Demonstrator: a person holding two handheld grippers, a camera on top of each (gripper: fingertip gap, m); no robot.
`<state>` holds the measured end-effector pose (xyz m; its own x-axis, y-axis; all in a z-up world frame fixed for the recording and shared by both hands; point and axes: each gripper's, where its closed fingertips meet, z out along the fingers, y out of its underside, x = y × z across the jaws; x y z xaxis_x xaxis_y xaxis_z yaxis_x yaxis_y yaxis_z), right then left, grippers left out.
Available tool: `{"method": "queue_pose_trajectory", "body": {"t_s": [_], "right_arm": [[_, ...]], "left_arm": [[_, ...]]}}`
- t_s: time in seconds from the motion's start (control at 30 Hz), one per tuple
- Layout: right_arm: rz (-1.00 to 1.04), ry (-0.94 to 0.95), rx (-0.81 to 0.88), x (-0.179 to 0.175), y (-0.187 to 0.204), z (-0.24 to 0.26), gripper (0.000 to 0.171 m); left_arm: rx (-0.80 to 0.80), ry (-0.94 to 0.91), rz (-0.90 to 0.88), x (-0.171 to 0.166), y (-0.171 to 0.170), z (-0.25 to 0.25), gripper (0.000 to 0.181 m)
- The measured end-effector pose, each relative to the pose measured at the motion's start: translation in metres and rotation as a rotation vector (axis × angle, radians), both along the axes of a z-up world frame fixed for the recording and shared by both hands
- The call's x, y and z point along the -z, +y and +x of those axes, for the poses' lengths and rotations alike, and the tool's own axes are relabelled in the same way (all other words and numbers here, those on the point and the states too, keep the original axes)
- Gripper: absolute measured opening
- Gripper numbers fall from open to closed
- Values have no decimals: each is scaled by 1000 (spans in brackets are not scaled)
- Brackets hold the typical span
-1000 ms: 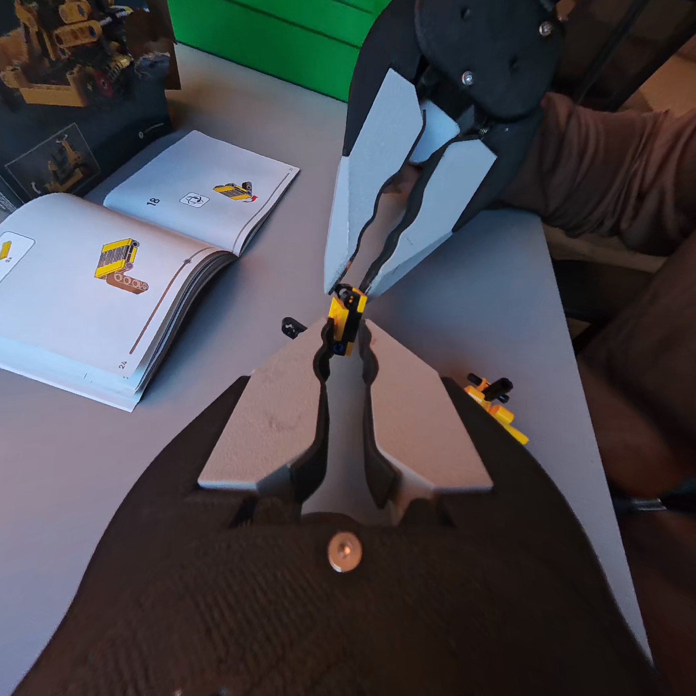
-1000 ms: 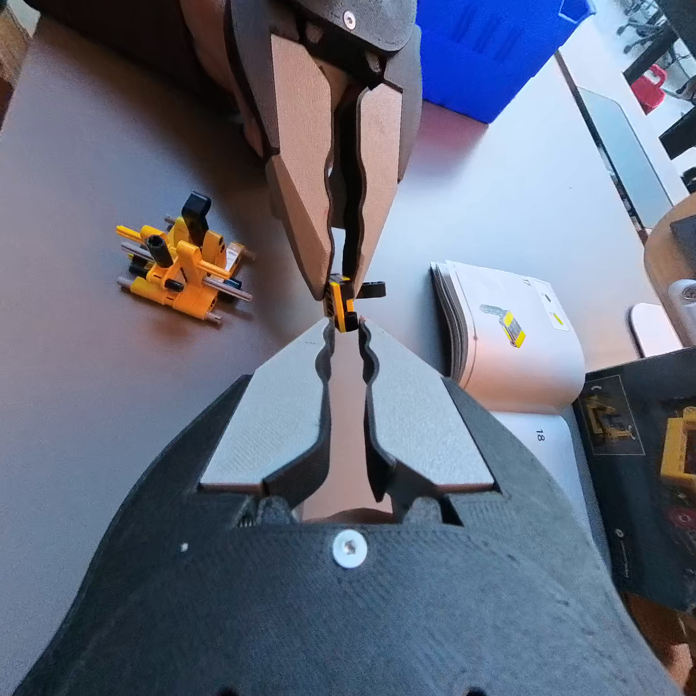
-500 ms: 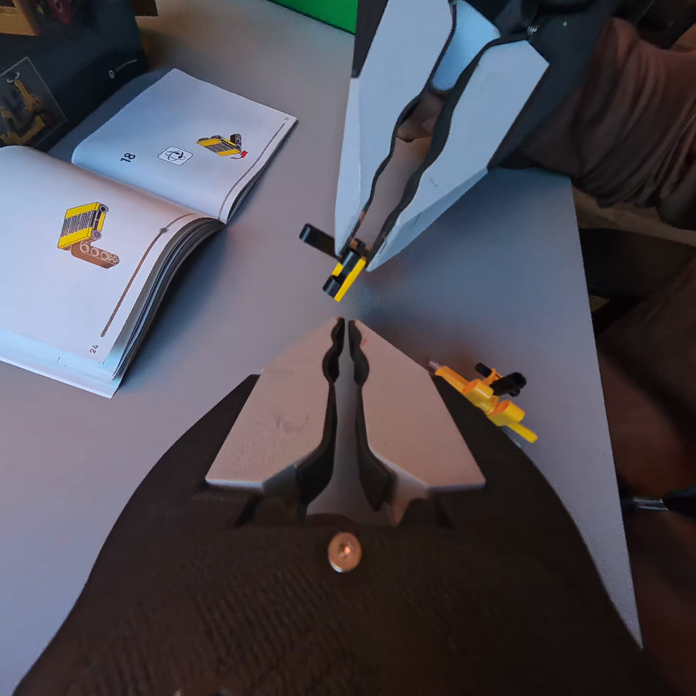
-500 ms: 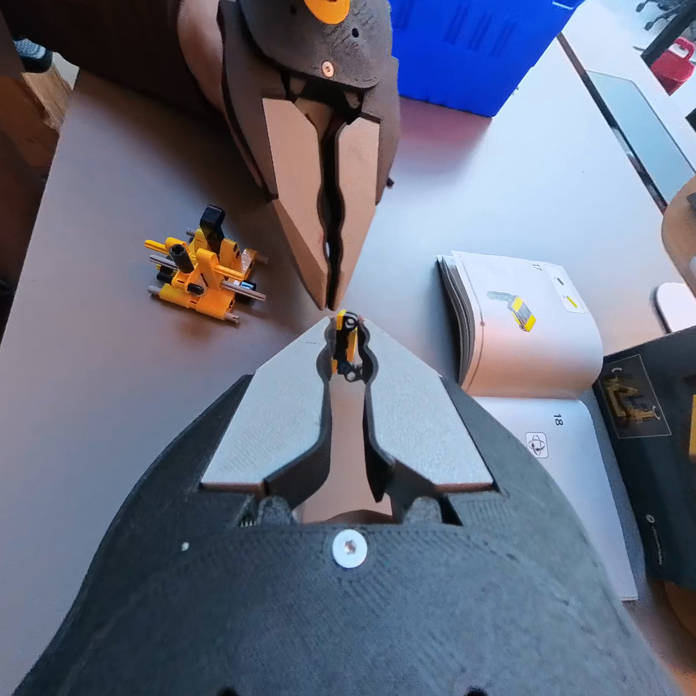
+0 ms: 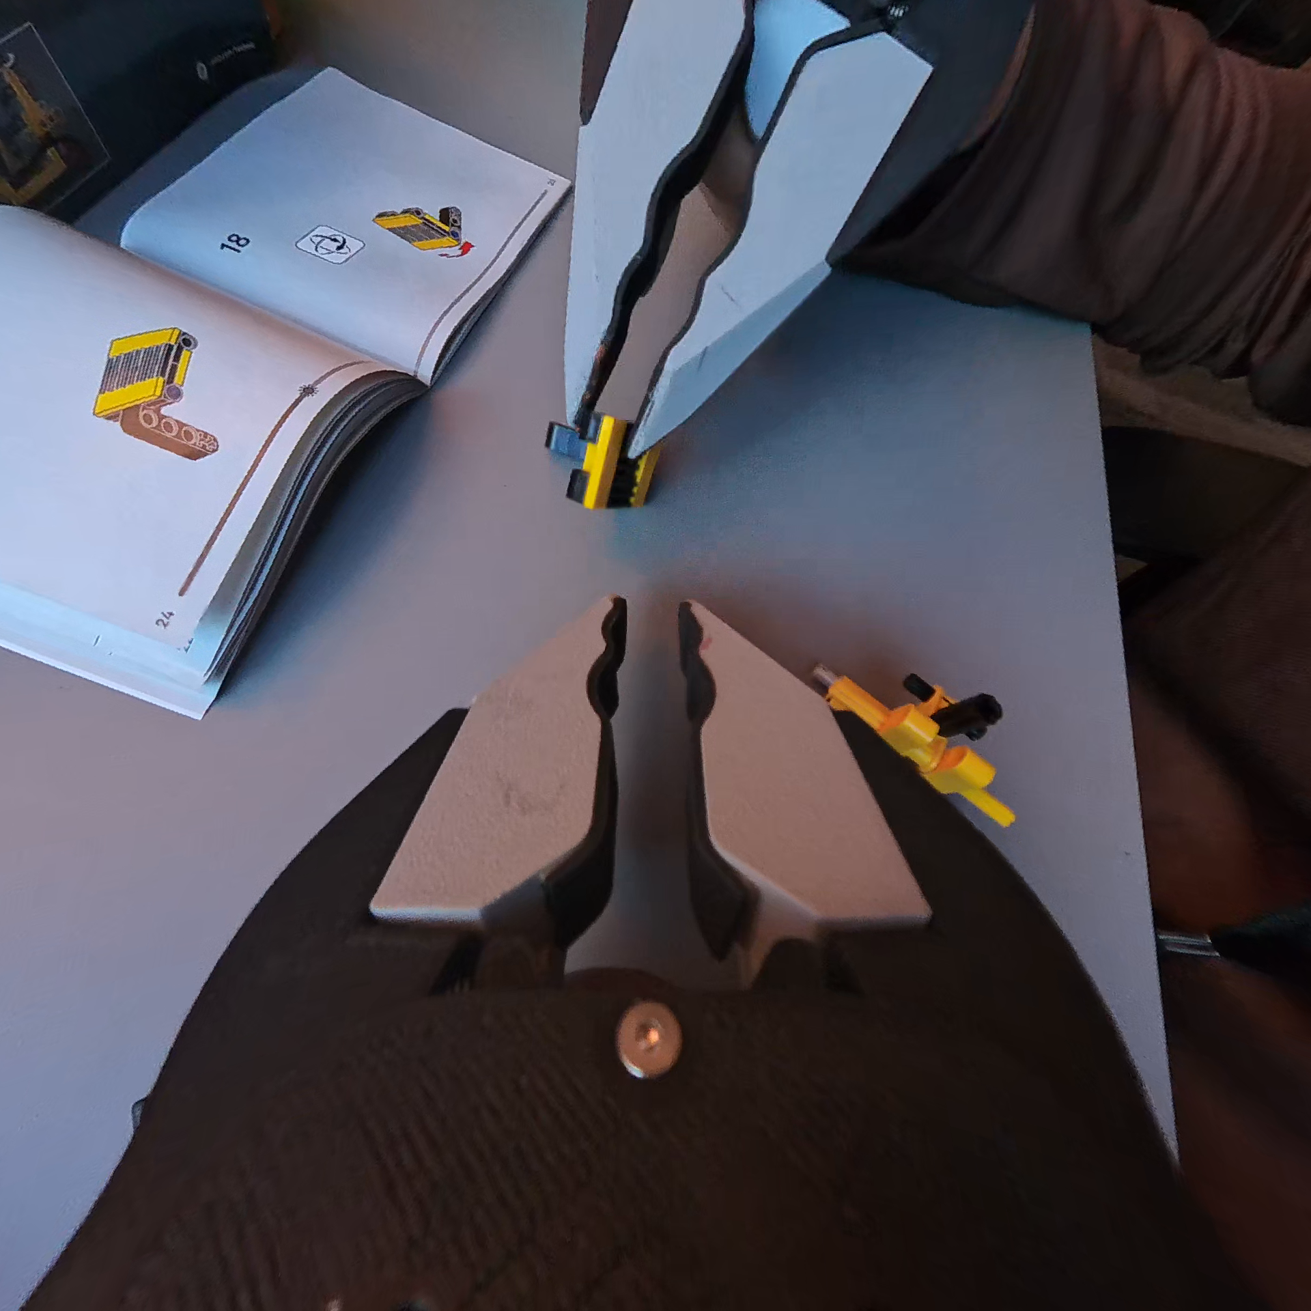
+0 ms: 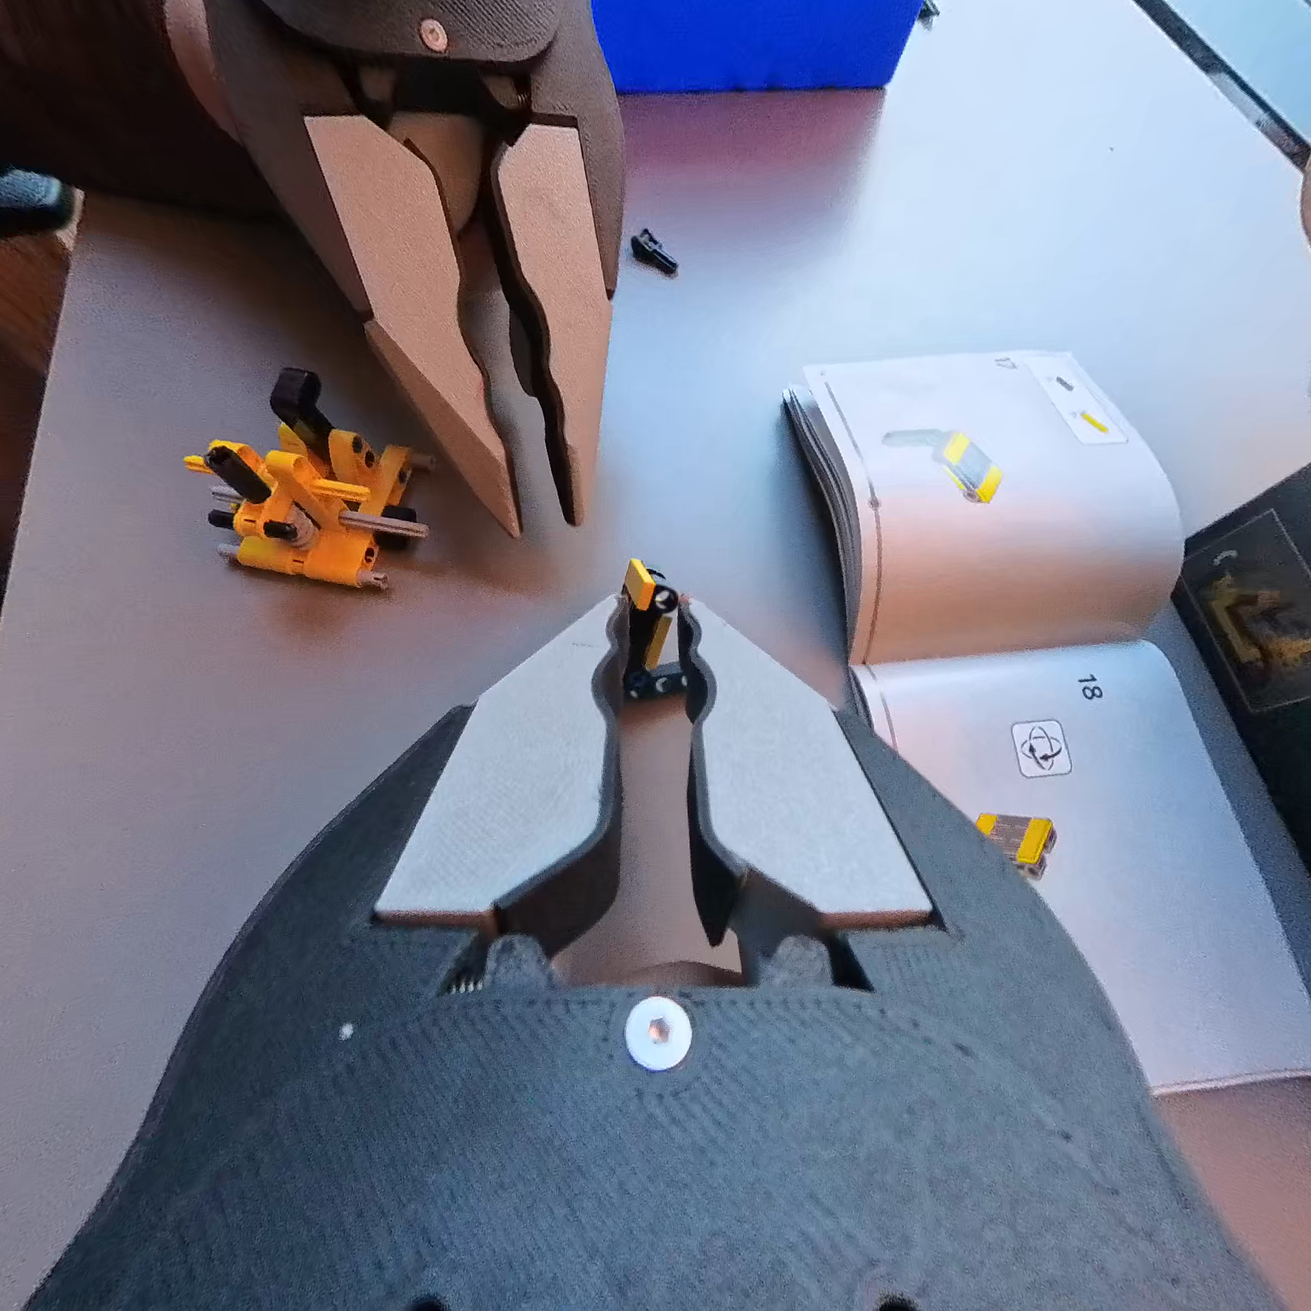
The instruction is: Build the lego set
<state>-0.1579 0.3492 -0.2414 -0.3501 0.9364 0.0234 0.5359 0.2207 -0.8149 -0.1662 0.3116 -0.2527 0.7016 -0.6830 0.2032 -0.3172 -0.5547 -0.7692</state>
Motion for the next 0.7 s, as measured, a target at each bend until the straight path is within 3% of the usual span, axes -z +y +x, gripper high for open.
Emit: {"method": "queue_pose_trajectory", "body": {"t_s": [0.27,0.37,0.57,0.7], "right_arm": [[27,-58,11,16,10,5,9],[-25,58,-52,-3,-6,-1,9],[-196,221,-145,-35,-30,-6,9],[-189,295,-160,-45,-33,-6,9]], "left_arm": [[-6,1,-2,1,-1,-2,12],[-31,-4,-7,1,2,-5,22],[-26,-125,129,-27,8,-4,24],[27,-192,187,-40,2,7,17]]}}
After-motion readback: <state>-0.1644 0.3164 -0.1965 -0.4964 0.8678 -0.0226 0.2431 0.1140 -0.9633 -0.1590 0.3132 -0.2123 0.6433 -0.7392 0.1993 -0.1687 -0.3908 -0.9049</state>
